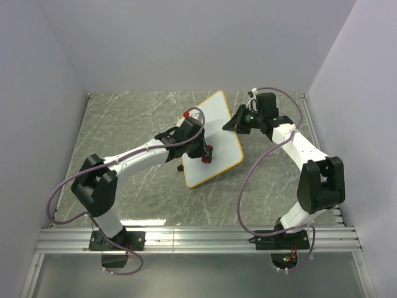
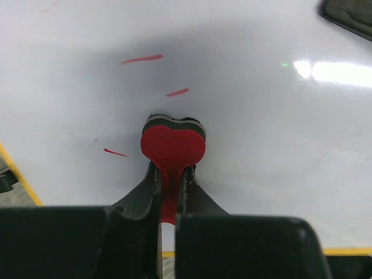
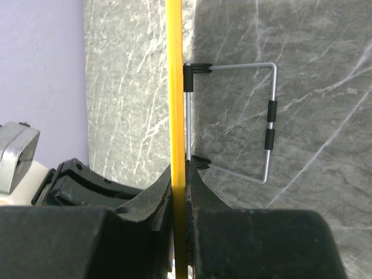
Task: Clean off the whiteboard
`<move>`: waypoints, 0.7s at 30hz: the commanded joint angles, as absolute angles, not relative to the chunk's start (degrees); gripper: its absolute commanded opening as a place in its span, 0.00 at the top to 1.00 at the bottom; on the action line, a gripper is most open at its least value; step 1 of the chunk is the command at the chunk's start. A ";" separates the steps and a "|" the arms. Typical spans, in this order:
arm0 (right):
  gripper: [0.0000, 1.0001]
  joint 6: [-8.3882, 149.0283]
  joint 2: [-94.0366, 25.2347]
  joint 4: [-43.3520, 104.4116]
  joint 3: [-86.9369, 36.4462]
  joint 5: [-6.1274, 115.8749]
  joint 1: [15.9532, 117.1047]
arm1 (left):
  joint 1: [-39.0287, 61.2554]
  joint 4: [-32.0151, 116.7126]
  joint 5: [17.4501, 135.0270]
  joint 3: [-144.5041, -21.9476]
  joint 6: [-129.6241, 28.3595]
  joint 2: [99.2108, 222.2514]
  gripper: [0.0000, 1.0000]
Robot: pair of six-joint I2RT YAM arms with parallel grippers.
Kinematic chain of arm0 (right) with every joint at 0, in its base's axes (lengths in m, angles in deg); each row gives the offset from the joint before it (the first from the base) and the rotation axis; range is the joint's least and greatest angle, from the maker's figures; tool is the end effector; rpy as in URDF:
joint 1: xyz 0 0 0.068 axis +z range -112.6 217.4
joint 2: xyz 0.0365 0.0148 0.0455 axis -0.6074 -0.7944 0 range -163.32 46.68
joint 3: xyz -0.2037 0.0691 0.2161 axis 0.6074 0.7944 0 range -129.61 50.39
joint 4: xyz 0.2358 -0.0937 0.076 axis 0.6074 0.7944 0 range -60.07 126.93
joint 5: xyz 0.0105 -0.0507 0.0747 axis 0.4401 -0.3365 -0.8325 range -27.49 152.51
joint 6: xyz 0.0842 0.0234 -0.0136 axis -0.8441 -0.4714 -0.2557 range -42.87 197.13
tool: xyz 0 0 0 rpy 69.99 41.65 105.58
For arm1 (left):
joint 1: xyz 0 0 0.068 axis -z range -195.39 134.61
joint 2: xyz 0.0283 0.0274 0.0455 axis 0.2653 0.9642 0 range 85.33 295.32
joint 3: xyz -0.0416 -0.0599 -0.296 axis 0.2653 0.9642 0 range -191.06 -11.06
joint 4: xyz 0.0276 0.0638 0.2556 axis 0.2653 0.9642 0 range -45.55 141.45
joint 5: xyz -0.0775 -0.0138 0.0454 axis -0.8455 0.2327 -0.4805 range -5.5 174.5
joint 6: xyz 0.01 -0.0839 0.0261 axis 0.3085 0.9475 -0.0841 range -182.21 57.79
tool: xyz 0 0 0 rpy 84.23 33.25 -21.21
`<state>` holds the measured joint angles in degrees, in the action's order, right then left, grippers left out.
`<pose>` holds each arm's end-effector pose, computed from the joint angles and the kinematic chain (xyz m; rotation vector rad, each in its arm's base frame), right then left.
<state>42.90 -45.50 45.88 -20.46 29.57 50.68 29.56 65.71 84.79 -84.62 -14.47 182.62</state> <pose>0.3757 0.1326 0.2910 0.0866 2.3182 1.0794 0.2958 -0.2945 0.2550 -0.0637 2.4940 -0.7435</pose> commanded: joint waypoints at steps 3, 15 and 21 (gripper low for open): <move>1.00 43.30 -45.16 43.38 -20.36 25.78 53.57 | 31.38 50.19 67.63 -77.95 -10.97 181.65 1.00; 1.00 45.40 -46.31 47.07 -23.79 26.39 53.66 | 24.09 44.99 65.26 -68.74 -11.15 183.41 1.00; 1.00 45.58 -47.27 47.86 -25.20 26.22 53.57 | 16.18 44.89 65.17 -63.00 -12.73 183.67 1.00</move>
